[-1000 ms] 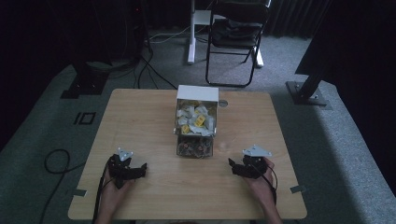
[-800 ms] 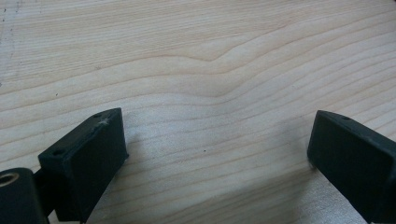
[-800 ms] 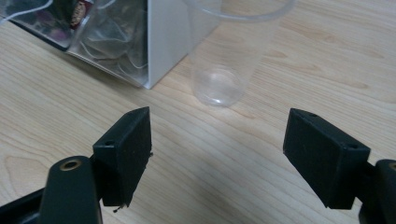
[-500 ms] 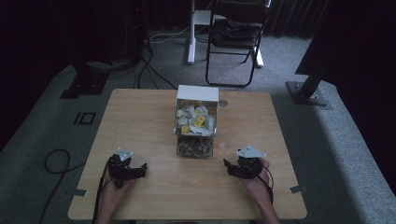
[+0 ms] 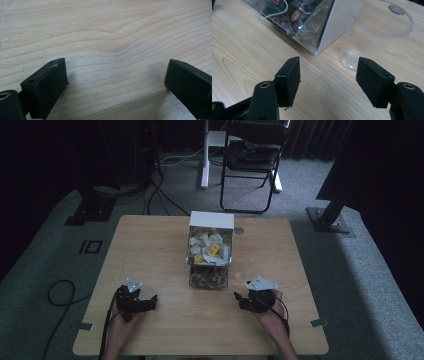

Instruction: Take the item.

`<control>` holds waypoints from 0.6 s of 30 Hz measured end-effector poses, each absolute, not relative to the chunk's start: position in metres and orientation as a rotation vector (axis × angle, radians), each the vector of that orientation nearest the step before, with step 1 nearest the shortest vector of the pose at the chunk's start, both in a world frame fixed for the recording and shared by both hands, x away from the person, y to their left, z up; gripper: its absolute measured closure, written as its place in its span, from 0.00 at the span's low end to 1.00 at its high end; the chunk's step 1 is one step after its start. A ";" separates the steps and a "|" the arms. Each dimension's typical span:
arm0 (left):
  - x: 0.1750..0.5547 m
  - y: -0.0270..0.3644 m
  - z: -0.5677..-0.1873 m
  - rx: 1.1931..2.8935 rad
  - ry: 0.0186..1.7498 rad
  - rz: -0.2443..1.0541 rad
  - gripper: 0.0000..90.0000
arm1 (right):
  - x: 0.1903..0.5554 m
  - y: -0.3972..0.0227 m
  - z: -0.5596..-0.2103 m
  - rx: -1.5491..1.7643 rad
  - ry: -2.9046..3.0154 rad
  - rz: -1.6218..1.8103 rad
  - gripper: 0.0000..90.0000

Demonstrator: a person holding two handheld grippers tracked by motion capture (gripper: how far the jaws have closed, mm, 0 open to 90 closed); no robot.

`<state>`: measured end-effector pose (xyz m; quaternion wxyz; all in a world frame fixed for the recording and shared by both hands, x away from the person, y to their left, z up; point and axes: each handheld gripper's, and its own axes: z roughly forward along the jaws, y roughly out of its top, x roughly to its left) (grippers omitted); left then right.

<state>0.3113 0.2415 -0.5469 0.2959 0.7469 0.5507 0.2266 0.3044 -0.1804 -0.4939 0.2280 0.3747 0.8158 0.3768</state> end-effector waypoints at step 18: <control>0.311 0.242 -0.547 1.986 1.464 0.602 0.06 | 0.303 -0.160 -0.487 0.917 2.299 1.066 0.55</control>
